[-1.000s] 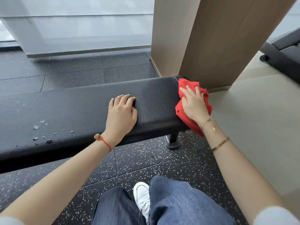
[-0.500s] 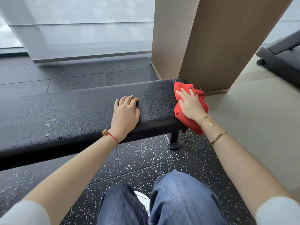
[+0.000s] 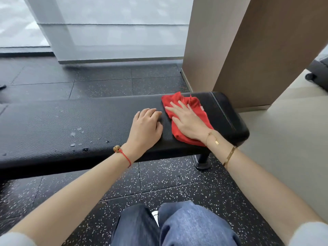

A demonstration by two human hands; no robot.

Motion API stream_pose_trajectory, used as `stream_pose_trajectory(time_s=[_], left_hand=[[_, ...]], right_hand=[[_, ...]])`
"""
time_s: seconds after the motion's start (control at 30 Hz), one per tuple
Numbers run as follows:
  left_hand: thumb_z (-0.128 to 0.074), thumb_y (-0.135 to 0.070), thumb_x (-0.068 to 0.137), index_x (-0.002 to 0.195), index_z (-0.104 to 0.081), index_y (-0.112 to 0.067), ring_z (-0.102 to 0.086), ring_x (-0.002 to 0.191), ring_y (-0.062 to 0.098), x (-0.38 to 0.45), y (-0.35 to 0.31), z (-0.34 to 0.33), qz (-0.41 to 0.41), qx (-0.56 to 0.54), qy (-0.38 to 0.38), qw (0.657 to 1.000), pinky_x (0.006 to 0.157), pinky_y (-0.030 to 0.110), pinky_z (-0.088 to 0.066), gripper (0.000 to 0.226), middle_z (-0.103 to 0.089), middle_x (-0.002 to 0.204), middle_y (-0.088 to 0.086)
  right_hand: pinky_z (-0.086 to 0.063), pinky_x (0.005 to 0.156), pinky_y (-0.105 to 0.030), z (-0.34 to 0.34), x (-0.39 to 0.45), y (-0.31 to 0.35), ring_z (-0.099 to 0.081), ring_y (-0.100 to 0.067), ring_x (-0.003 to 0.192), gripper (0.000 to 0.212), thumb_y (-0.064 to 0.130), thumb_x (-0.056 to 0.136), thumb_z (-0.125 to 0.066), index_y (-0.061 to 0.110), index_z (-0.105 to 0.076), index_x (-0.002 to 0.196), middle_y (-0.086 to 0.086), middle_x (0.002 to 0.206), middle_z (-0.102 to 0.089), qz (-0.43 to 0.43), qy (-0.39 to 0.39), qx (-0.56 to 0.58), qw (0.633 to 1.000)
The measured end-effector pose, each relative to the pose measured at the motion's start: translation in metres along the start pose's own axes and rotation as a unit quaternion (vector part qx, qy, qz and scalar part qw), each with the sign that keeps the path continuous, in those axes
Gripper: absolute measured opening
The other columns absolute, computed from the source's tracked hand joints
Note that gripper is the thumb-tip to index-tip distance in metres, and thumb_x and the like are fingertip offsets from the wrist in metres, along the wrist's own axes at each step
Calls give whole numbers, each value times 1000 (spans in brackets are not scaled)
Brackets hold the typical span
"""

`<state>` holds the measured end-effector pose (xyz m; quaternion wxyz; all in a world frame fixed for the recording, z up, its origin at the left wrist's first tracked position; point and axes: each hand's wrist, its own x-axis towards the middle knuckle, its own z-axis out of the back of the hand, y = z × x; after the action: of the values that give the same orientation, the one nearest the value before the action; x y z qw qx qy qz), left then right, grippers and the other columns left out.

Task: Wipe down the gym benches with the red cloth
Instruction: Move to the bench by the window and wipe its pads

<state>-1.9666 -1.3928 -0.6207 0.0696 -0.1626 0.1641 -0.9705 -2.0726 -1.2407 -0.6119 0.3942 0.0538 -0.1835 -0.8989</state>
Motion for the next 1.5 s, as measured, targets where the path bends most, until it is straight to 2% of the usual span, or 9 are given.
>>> stream_pose_trajectory(time_s=[0.1,0.37,0.53,0.63,0.93,1.1,1.2,1.33,1.5], left_hand=[[-54,-17,90,126,-61,-14,-48,130,24,-19,27,23,6,21,-23,999,112,41,-32,37,-60,133,2],[-56,-11,92,128,-60,-13,-52,126,26,-82,113,70,85,63,-96,990,110,44,-37,36,-60,132,3],[-53,-10,92,127,-60,-11,-53,124,28,-104,153,86,146,77,-121,979,107,48,-40,35,-62,130,5],[-53,-10,93,125,-61,-10,-55,122,29,-108,168,87,156,81,-130,976,106,49,-40,33,-63,128,6],[-47,-21,94,128,-60,-12,-50,128,28,-90,211,103,203,108,-123,965,110,47,-37,37,-60,132,7],[-44,-25,95,132,-58,-13,-45,132,30,-88,218,112,253,119,-62,958,112,48,-33,41,-57,139,7],[-42,-28,94,134,-56,-15,-44,134,30,-88,222,121,257,129,-35,957,113,48,-32,45,-55,141,6],[-40,-30,93,137,-53,-16,-42,135,28,-92,237,127,229,137,-25,963,113,48,-32,47,-52,143,5],[-42,-29,92,136,-55,-16,-43,135,28,-99,251,120,191,107,-52,974,114,50,-30,47,-52,144,5]], right_hand=[[1,123,-39,-9,-14,14,-7,-19,150,49,19,99,-41,28,-37,147,4,160,-24,67,7,8,998],[3,121,-44,-26,73,64,-5,-23,151,47,23,101,-36,28,-36,147,3,161,-22,33,21,8,999],[0,122,-46,-62,69,140,-7,-24,150,49,25,100,-39,27,-35,148,3,160,-22,155,36,-16,987],[-2,122,-44,-68,46,139,-8,-22,150,50,24,98,-41,29,-34,148,6,160,-23,196,28,-26,980],[2,122,-46,-62,127,140,-1,-25,151,49,27,101,-36,30,-30,150,6,162,-17,97,39,-28,994],[-1,122,-47,-81,104,196,-5,-26,150,53,29,99,-38,29,-29,150,5,161,-19,200,81,-39,976],[-3,122,-46,-74,79,188,-6,-26,151,54,29,97,-40,31,-29,150,7,161,-20,224,93,-38,969],[-2,122,-44,-69,88,166,-7,-26,150,51,28,98,-41,31,-33,149,8,160,-23,158,52,-23,986],[1,122,-45,-92,126,207,-4,-26,151,50,28,100,-36,29,-30,150,4,161,-18,91,11,-36,995]])
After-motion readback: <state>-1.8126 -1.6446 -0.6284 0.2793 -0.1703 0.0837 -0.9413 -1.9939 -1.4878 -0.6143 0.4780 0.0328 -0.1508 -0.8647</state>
